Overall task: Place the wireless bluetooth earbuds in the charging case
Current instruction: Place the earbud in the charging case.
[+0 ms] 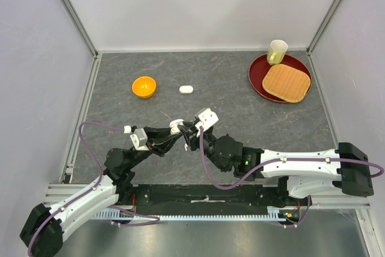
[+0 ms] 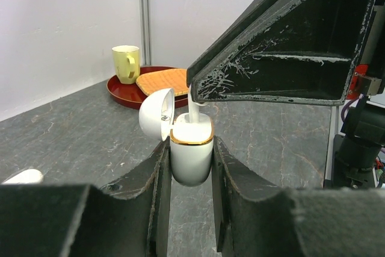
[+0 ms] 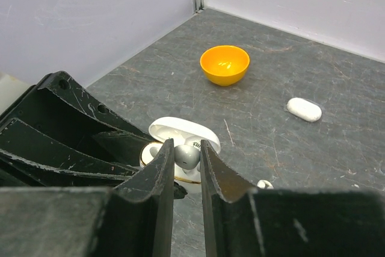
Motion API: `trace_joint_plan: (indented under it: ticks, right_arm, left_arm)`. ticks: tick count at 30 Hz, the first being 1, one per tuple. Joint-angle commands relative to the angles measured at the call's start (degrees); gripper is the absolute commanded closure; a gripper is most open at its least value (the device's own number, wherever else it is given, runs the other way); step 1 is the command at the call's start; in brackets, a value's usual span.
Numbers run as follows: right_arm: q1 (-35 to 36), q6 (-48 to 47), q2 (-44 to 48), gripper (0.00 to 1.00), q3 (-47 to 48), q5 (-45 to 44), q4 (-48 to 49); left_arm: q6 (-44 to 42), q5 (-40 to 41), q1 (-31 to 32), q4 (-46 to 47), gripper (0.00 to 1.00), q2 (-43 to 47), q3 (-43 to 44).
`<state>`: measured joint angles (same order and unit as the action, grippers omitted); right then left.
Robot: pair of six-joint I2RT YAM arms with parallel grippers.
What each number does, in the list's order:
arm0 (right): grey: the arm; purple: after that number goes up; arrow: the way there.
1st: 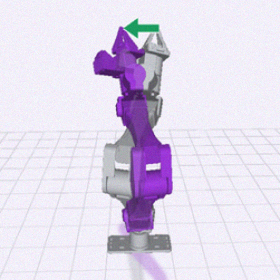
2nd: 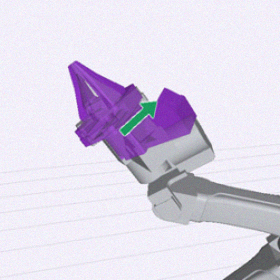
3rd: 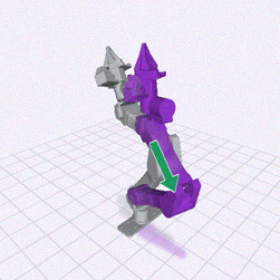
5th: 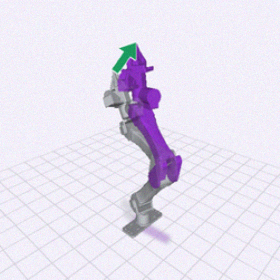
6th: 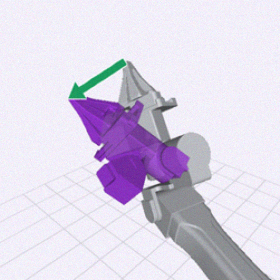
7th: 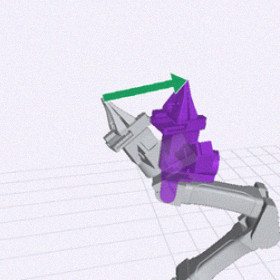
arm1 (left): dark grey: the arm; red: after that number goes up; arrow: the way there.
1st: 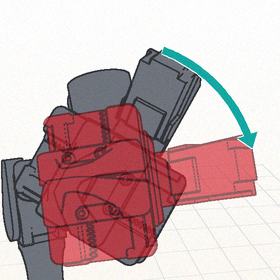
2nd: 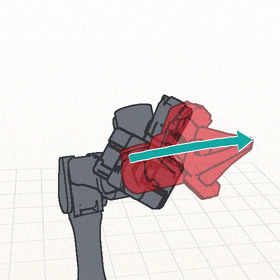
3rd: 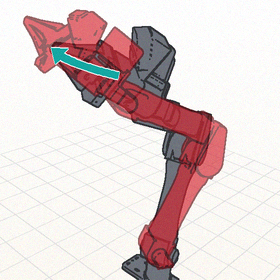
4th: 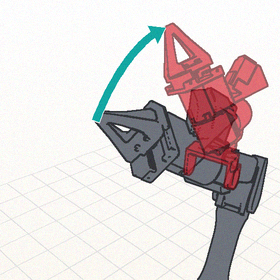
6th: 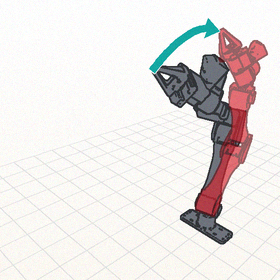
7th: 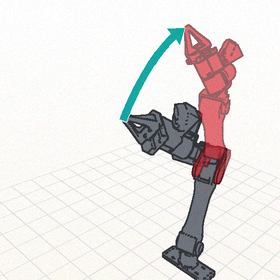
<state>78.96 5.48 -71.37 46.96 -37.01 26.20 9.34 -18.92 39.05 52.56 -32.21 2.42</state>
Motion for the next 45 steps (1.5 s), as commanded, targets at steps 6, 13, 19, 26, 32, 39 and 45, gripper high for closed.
trace_joint_plan:
  ticks: [6,13,19,26,32,39,45]
  right_arm:
    - [1.2,-3.2,-1.5,1.00,2.5,-4.5,-1.5]
    - [1.3,-5.1,-1.9,1.00,3.7,-5.9,-1.4]
    - [1.2,-7.1,-2.1,1.00,3.9,-6.6,-0.7]
    - [1.3,-7.8,-2.1,1.00,4.0,-6.8,-0.2]
    - [1.3,-8.2,-2.2,1.00,4.0,-6.4,-0.1]
    - [1.4,-6.7,-1.7,1.00,3.7,-2.5,-3.6]
    - [2.0,-5.7,-1.8,1.00,3.6,-1.7,-6.9]
  left_arm:
    - [0.0,0.8,0.0,3.6,0.98,1.3,-2.1]
    - [-0.6,0.1,0.0,2.1,0.98,1.6,-2.0]
    - [-0.5,-0.2,0.0,2.1,0.98,1.4,-2.0]
    - [-0.6,-0.2,0.0,1.9,0.98,1.4,-2.1]
    - [-0.5,-0.2,0.0,2.0,0.98,1.4,-2.0]
    - [-0.4,1.9,0.0,2.5,0.98,1.9,-2.2]
    - [-0.1,3.7,0.0,3.5,0.98,2.4,-2.3]
